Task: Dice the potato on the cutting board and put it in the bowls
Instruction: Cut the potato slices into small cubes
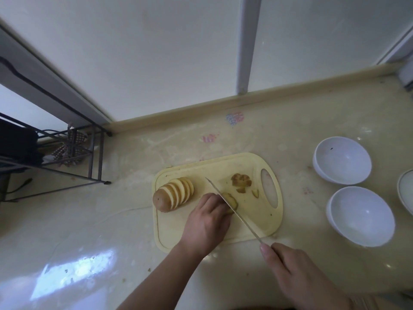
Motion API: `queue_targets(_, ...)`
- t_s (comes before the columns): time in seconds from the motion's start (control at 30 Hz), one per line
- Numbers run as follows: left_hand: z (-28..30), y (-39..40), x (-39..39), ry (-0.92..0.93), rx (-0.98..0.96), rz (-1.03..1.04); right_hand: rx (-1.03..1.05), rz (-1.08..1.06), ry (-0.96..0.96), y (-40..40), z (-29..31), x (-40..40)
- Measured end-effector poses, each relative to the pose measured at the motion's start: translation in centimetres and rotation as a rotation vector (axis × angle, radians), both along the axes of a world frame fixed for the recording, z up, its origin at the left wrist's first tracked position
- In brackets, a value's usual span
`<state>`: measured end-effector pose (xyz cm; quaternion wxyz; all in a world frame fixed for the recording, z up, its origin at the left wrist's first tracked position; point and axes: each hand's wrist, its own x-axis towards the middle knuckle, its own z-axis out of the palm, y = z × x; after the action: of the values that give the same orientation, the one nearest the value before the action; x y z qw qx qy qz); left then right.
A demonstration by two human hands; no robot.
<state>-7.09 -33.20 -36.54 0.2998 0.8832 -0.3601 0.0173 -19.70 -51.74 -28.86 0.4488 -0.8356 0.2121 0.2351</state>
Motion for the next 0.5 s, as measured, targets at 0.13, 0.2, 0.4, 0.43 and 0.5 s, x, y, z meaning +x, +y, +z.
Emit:
queue_targets(0.13,-0.2,-0.1,0.0,0.022,-0.018,0.004,-0.012,-0.007,0.022,-0.2,-0.5,-0.7)
queue_targets(0.2,-0.2,0.0,0.1,0.035,-0.027,0.003,-0.016,-0.027,0.022,-0.3,-0.7,-1.1)
queue_targets(0.4,-0.2,-0.1,0.0,0.053,-0.062,0.001,-0.114,-0.016,-0.054,0.3,-1.1,-1.1)
queue_targets(0.43,-0.3,-0.1,0.0,0.058,-0.066,0.002,-0.12,0.011,-0.078,0.6,-1.3,-0.5)
queue_targets(0.5,-0.3,0.0,0.1,0.058,-0.067,-0.002,-0.086,0.062,-0.081,1.2,-1.3,1.0)
